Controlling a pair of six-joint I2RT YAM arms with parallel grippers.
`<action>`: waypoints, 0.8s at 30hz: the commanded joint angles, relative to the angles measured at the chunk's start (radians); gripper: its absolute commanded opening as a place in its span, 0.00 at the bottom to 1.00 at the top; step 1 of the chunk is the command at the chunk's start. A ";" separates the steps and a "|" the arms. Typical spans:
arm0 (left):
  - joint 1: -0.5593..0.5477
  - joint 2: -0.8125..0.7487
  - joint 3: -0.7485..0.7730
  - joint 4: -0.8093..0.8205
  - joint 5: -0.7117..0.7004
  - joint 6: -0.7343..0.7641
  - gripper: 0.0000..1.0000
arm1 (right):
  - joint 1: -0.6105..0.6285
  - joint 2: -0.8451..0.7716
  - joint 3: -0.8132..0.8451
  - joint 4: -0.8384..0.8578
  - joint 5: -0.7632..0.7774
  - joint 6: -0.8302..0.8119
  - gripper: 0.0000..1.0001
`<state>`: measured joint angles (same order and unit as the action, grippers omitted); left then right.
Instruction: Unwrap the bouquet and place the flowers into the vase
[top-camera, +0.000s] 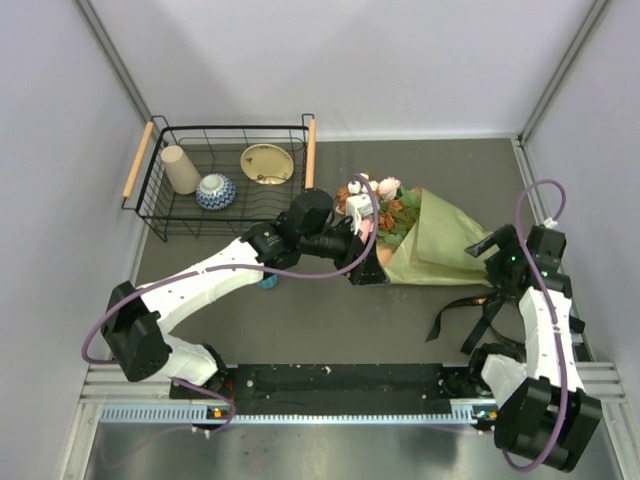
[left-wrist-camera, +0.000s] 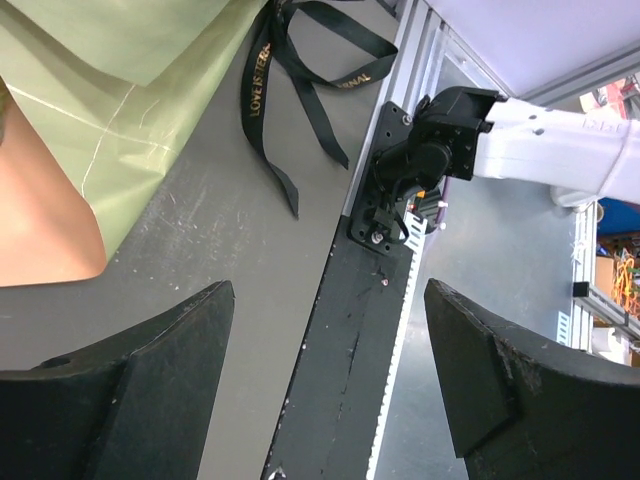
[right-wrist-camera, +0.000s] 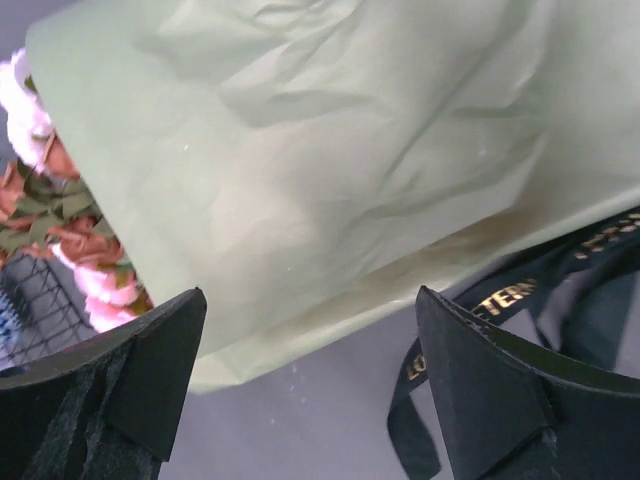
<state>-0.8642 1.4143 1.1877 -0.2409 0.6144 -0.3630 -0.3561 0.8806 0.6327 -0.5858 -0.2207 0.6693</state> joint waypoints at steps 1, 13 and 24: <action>0.004 -0.008 -0.028 0.022 -0.002 0.006 0.83 | 0.028 0.041 -0.015 0.129 -0.103 0.026 0.85; 0.002 0.092 -0.017 0.115 0.054 -0.041 0.82 | 0.029 0.095 -0.143 0.248 -0.029 0.171 0.97; 0.004 0.140 0.029 0.088 0.042 -0.021 0.82 | 0.029 0.369 -0.088 0.552 -0.083 0.150 0.94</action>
<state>-0.8635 1.5436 1.1660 -0.1806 0.6434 -0.4034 -0.3298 1.1805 0.4870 -0.2150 -0.2787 0.8158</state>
